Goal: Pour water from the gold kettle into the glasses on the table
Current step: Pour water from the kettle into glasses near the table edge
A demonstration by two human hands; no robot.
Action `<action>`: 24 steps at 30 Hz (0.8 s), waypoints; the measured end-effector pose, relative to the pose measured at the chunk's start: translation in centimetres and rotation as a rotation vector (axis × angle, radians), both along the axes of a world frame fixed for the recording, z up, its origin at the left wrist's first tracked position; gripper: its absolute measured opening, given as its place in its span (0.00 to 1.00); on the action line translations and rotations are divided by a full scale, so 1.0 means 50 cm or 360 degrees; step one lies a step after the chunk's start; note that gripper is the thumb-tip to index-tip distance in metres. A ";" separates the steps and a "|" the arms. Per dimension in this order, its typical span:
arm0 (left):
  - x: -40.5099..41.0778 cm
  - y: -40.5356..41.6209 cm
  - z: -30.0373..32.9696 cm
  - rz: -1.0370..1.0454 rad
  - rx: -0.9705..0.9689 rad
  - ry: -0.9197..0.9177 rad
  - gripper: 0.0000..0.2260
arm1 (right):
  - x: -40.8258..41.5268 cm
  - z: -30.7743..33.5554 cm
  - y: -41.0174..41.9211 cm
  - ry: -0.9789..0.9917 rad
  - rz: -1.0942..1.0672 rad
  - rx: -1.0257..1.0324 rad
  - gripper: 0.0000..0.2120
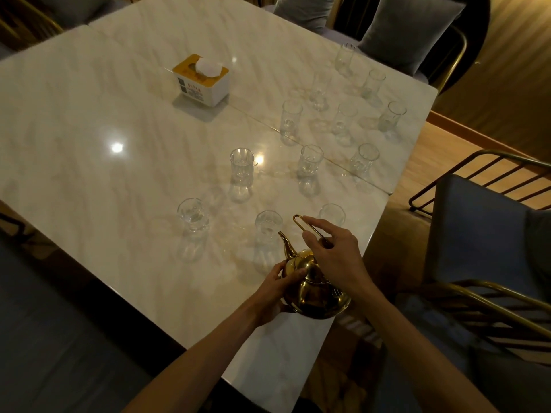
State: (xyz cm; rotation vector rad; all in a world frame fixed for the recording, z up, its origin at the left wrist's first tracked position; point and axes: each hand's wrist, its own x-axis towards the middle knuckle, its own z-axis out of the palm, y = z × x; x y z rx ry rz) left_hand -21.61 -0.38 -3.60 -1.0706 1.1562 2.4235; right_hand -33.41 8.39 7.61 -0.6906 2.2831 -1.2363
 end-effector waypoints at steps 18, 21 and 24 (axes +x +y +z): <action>0.006 -0.008 0.011 -0.0037 -0.0002 0.0013 0.42 | 0.014 0.012 -0.013 0.0012 -0.0022 0.0026 0.17; 0.008 -0.011 0.013 -0.0047 -0.0002 0.0015 0.41 | 0.014 0.009 -0.013 0.0005 -0.0029 0.0024 0.17; 0.011 -0.014 0.014 -0.0054 0.0007 0.0022 0.42 | 0.015 0.005 -0.015 -0.0002 -0.0037 0.0018 0.17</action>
